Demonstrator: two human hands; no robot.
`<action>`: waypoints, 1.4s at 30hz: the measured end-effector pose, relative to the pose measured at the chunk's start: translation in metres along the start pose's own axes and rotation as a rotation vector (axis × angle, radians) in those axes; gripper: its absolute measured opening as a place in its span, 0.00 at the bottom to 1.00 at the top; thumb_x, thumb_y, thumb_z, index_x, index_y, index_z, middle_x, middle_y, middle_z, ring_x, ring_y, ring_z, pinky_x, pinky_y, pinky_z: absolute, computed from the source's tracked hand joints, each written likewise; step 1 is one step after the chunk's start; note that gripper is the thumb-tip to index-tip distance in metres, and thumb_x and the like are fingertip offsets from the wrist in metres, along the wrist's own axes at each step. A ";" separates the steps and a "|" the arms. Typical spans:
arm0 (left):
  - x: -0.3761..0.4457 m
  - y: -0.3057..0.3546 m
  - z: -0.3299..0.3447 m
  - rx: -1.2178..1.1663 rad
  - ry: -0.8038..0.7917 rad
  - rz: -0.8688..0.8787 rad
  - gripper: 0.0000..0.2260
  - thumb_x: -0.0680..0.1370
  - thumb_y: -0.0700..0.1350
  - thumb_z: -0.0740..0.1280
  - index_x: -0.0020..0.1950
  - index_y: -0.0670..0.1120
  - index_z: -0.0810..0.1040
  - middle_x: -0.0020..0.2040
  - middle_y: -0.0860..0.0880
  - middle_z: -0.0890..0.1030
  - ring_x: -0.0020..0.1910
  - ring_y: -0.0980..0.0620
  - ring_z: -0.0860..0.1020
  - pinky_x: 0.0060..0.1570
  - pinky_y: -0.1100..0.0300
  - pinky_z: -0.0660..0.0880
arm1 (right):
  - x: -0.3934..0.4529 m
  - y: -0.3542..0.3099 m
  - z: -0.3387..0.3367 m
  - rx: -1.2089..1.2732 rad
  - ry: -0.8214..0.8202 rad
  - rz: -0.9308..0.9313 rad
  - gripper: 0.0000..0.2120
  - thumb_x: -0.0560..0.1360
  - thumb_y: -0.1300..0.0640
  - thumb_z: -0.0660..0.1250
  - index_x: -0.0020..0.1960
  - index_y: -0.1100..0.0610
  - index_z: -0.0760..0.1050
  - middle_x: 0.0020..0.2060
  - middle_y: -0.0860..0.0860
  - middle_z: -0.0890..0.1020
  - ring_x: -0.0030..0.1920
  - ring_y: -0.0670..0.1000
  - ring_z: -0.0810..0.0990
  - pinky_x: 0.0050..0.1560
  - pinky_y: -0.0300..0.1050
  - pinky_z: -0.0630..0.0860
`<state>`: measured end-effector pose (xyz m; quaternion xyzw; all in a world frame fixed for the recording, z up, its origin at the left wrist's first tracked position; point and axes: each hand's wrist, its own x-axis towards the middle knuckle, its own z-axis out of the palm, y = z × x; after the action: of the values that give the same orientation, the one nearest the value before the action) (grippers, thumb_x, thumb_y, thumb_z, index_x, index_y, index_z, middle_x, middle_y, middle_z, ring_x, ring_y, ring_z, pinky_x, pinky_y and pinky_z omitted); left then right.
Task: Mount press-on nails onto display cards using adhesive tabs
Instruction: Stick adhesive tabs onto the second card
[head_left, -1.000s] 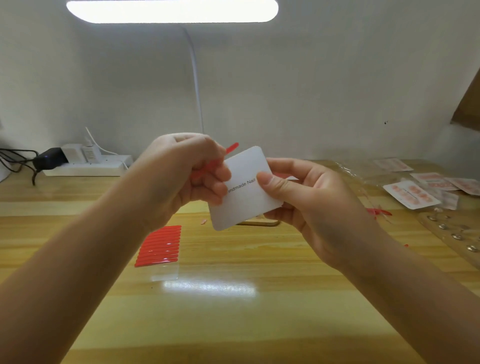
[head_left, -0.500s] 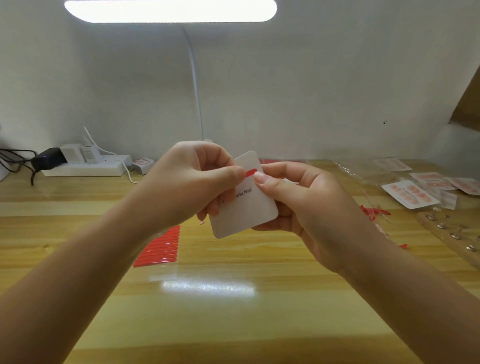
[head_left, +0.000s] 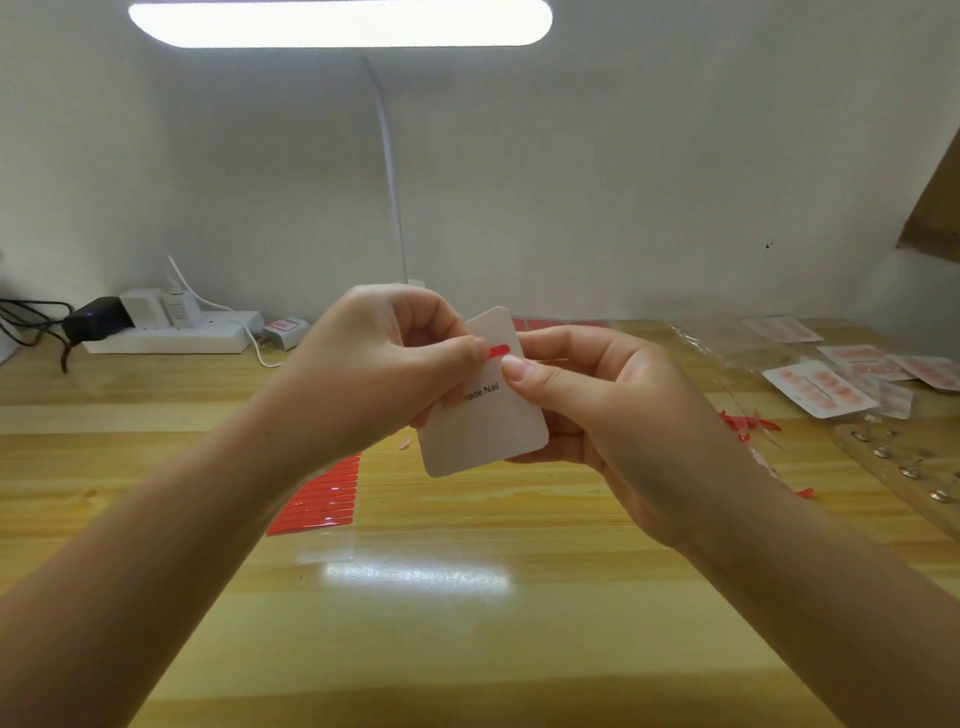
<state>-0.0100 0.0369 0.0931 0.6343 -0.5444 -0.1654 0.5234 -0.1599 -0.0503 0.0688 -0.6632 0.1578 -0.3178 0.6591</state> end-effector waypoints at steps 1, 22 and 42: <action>0.000 0.000 0.000 0.006 0.003 0.002 0.07 0.72 0.44 0.71 0.38 0.41 0.79 0.26 0.51 0.76 0.21 0.57 0.69 0.21 0.69 0.64 | 0.000 0.000 0.000 -0.001 0.001 0.002 0.04 0.75 0.61 0.69 0.45 0.54 0.82 0.41 0.54 0.86 0.42 0.54 0.86 0.35 0.42 0.80; -0.001 0.002 0.002 0.002 -0.029 -0.003 0.09 0.68 0.45 0.67 0.36 0.39 0.78 0.26 0.50 0.75 0.21 0.56 0.69 0.22 0.69 0.64 | -0.002 -0.001 0.001 -0.015 0.014 -0.019 0.04 0.75 0.64 0.68 0.46 0.57 0.81 0.39 0.53 0.86 0.38 0.50 0.86 0.35 0.39 0.79; -0.004 0.011 0.008 -0.020 0.024 -0.145 0.08 0.75 0.36 0.68 0.37 0.44 0.81 0.27 0.49 0.81 0.24 0.54 0.78 0.24 0.64 0.74 | 0.004 0.008 0.001 -0.258 0.279 -0.212 0.04 0.75 0.57 0.70 0.42 0.54 0.81 0.37 0.52 0.86 0.40 0.56 0.85 0.42 0.63 0.80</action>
<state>-0.0234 0.0383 0.0976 0.6687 -0.4889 -0.2010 0.5229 -0.1544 -0.0523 0.0622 -0.7045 0.2165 -0.4512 0.5032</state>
